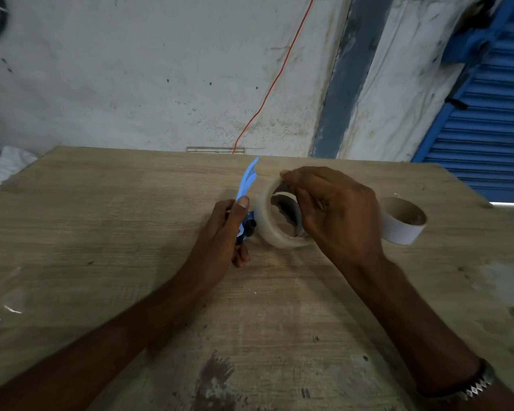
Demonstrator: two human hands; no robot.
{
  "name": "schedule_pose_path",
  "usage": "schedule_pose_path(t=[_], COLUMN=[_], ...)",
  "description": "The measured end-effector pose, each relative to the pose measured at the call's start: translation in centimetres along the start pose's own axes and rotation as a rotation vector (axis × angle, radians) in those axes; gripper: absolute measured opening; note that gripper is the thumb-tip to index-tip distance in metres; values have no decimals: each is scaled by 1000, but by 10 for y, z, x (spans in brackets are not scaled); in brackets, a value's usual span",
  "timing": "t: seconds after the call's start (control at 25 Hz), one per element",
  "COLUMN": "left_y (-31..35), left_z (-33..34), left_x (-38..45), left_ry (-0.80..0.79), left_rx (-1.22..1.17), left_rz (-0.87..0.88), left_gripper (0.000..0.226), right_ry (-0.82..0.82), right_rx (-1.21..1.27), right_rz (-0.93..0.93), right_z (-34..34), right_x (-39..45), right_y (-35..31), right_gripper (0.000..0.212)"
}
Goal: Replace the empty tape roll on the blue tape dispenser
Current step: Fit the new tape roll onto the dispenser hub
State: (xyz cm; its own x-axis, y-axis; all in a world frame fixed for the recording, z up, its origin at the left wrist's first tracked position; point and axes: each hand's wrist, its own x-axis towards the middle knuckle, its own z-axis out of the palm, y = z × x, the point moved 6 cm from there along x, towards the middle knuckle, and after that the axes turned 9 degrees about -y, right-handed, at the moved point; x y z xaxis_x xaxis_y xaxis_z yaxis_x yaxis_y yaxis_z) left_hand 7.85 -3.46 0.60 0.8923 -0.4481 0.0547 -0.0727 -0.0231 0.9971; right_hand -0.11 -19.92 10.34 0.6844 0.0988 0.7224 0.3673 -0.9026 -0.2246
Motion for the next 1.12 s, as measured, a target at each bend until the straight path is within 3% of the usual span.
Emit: schedule_pose_path(t=[0.24, 0.44, 0.56, 0.76, 0.84, 0.96, 1.04, 1.12], left_y=[3, 5, 3, 2, 1, -4, -1, 4], left_z=[5, 8, 5, 1, -3, -7, -7, -6], left_x=[-1, 0, 1, 2, 2, 4, 4, 5], left_ry=[-58, -38, -59, -67, -45, 13, 36, 22], left_rx=[-33, -58, -40, -145, -178, -228, -200, -191], left_rz=[7, 13, 11, -16, -40, -78, -67, -66], left_gripper=[40, 56, 65, 51, 53, 41, 28, 40], right_ry=[44, 33, -30, -189, -335, -550, -546, -506], right_rx=[361, 491, 581, 664, 582, 302, 171, 187], right_rz=[187, 131, 134, 141, 149, 140, 97, 75], right_z=[10, 14, 20, 31, 31, 31, 30, 26], right_x=[1, 2, 4, 5, 4, -4, -4, 0], right_y=[19, 17, 18, 11, 8, 5, 3, 6], right_gripper=[35, 38, 40, 30, 46, 101, 109, 107])
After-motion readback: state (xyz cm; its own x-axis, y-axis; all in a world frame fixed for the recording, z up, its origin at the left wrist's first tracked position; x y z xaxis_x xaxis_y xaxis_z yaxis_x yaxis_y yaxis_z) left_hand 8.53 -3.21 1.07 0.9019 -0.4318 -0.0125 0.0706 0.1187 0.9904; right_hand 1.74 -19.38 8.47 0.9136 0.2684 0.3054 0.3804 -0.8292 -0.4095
